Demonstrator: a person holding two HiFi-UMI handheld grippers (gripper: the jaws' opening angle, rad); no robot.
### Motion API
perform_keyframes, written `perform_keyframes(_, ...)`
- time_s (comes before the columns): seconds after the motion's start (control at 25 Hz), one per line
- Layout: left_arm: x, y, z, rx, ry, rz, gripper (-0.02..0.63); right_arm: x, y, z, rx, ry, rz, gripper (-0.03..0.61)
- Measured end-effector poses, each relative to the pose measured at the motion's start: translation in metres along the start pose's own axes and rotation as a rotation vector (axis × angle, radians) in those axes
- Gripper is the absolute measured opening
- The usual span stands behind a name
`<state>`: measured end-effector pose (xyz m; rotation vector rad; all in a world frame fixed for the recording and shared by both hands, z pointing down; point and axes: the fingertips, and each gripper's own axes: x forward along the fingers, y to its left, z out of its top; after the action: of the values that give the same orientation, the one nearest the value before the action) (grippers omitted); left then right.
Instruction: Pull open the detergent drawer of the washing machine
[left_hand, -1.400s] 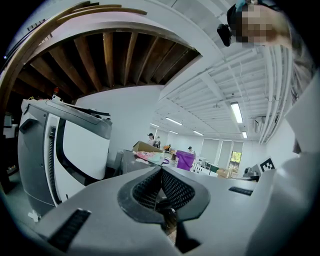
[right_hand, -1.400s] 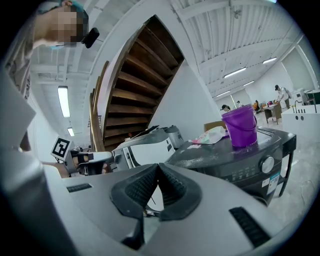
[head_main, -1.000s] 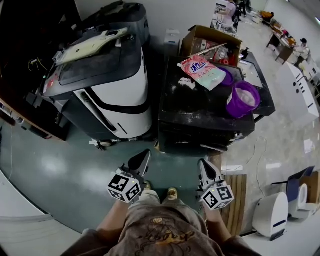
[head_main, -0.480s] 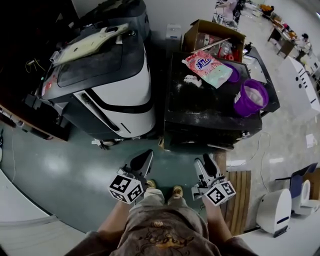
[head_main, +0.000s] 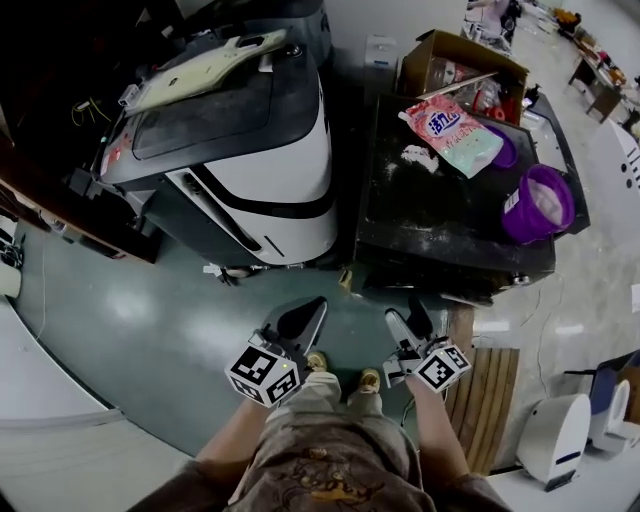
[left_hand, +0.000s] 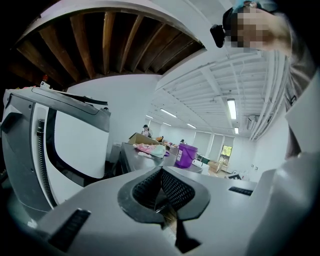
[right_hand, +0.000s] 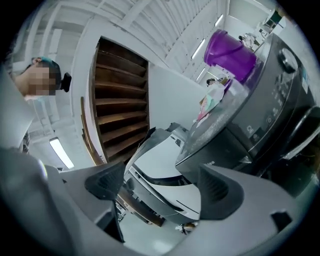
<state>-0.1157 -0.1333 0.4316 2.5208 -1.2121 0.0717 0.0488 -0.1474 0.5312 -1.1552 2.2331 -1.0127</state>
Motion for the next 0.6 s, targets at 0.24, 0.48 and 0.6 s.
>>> perform_keyframes(0.24,-0.004,0.014,-0.007,-0.002,0.027,0.043,0.023,0.025,-0.042,-0.015,0.120,-0.016,-0.006,0.451)
perform_keyframes(0.48,-0.005,0.026,-0.014,-0.008,0.061,0.079,0.023,0.051,-0.070,-0.029,0.169,-0.020,0.035,0.451)
perform_keyframes(0.6,-0.004,0.029,-0.020,-0.016,0.075,0.083,0.023,0.068,-0.067,-0.026,0.204,-0.049,0.123,0.451)
